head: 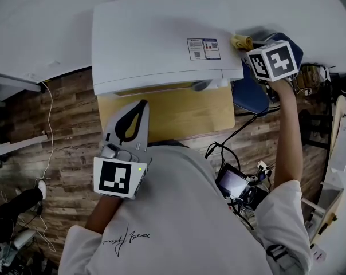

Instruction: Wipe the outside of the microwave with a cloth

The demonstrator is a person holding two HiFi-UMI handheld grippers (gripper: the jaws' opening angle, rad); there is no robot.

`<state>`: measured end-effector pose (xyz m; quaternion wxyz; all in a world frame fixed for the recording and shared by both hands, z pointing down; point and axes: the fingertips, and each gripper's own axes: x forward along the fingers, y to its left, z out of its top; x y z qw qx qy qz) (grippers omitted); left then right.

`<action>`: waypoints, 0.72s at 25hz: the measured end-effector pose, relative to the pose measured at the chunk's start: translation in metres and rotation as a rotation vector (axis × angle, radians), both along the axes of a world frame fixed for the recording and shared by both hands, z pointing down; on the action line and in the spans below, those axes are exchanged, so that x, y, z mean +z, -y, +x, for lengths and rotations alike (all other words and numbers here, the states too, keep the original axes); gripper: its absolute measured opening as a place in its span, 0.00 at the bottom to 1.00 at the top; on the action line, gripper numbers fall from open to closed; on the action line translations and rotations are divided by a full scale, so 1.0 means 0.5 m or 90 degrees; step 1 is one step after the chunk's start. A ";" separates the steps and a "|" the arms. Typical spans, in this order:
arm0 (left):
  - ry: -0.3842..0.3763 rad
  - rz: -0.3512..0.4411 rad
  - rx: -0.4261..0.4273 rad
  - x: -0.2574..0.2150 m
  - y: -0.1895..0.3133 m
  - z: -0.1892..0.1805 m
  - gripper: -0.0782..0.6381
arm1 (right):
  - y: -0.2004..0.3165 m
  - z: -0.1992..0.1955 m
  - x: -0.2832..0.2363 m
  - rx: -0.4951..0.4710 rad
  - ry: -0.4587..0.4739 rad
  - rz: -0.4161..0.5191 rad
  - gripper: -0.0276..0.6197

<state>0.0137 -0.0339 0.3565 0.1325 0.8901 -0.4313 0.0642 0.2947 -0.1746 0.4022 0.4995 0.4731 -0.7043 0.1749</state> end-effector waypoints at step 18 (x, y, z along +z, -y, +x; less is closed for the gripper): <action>-0.007 -0.001 -0.014 0.000 0.021 -0.004 0.10 | -0.001 -0.070 0.008 -0.003 0.090 -0.029 0.23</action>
